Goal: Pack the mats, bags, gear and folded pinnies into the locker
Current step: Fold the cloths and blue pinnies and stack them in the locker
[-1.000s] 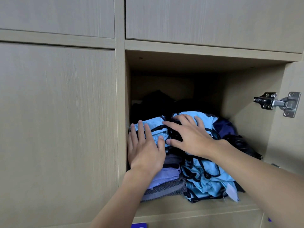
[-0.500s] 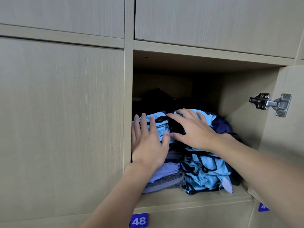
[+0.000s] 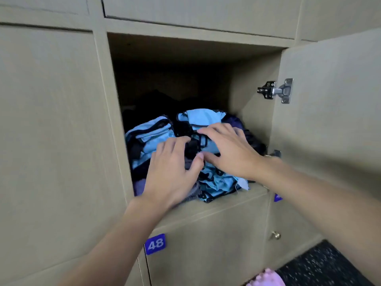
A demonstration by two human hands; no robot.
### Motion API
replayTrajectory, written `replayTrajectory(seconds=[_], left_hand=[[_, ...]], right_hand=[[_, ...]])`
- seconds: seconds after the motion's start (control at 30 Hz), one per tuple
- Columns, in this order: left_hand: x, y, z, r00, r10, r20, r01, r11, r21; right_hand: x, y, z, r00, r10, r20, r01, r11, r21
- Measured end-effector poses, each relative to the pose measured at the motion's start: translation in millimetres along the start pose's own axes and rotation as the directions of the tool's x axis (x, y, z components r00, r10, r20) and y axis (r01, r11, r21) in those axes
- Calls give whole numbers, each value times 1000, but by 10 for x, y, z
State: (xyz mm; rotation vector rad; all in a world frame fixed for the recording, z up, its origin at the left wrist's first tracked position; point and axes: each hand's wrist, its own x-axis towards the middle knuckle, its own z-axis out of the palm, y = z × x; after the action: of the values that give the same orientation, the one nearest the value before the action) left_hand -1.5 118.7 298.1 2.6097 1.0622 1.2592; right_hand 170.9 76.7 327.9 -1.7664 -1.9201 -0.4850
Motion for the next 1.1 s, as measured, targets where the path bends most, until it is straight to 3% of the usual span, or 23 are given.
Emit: replayTrajectory(seconds=[0.2,0.33,0.43,0.6,0.83,0.9,0.97,1.1], left_hand=[[-551,308,636,946,207,250,-174,974,-147],[-1060,517,1203,853,309,421,-204,939,-276],[-1531,623,1628,729,263,632,-118,958,-262],[-2468,570,2315,501,249,829,-56,965,-256],[-3721,288,2857,207,206,956,-103,977,-189],[-3940,226,2941,198,222,955,-128,972,-199],[-4057,229,3060,237,215,948,-114,975,-192],[-4132,380,3392,272,90,958,67,991,-112]], right_hand=[[-1356,216,229,963,268,14,-268,963,-29],[-2346,358,516,853,493,169,-488,870,-76],[-3138,339,792,729,622,286,-623,776,-98],[-4272,126,1307,516,729,450,-779,618,-109],[-5429,-343,1952,280,742,609,-894,433,-116],[-5641,-460,2089,246,730,638,-911,400,-106],[-5777,-555,2205,220,733,644,-927,363,-97],[-5944,-679,2374,218,752,622,-945,321,-57]])
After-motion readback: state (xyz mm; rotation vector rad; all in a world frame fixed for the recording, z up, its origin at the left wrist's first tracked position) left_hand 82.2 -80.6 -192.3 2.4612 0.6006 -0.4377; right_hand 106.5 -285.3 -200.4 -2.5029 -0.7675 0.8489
